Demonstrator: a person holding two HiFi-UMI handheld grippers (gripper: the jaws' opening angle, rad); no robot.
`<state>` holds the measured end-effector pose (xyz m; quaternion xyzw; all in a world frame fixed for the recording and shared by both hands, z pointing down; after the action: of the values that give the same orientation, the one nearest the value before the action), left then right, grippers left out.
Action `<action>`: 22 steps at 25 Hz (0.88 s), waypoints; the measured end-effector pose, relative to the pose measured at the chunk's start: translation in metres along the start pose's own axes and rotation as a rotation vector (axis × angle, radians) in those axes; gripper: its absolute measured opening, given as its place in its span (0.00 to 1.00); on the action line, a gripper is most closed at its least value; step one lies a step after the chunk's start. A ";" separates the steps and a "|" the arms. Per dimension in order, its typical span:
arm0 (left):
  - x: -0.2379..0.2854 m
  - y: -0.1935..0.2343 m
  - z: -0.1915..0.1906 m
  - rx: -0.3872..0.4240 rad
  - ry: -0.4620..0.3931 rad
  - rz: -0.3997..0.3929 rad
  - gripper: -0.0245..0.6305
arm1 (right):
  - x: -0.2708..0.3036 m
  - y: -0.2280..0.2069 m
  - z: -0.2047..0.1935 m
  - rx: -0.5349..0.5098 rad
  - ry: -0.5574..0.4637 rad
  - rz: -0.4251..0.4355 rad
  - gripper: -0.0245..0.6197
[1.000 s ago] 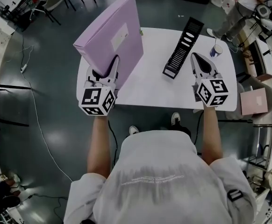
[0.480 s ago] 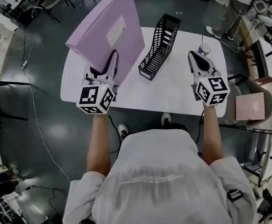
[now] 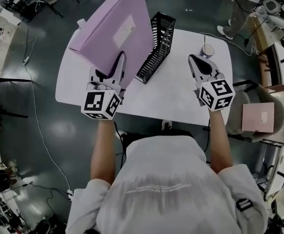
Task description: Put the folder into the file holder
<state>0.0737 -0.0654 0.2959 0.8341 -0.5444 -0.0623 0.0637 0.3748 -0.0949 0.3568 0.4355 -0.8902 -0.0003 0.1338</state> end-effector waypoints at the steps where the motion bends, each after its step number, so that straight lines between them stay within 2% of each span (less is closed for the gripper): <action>1: 0.004 -0.002 -0.002 0.004 0.000 0.000 0.30 | 0.001 -0.003 -0.002 0.001 0.001 0.007 0.08; 10: 0.040 -0.016 -0.026 0.030 -0.001 0.015 0.30 | 0.007 -0.020 -0.021 0.014 0.018 0.059 0.08; 15: 0.055 -0.014 -0.035 0.044 -0.020 0.013 0.30 | 0.013 -0.030 -0.032 0.056 0.038 0.082 0.08; 22: 0.073 -0.012 -0.053 0.019 -0.021 0.000 0.30 | 0.025 -0.046 -0.042 0.082 0.051 0.063 0.08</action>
<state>0.1223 -0.1255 0.3432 0.8338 -0.5458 -0.0658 0.0503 0.4059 -0.1379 0.3977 0.4123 -0.8990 0.0517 0.1385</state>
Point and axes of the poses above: the fingertips, and each gripper's own axes: x forward along the fingers, y to its left, z out of its top, the point moved 7 cm from there along -x, backward along the fingers, and after that the axes turned 11 degrees about -x, right-handed, at the moved point
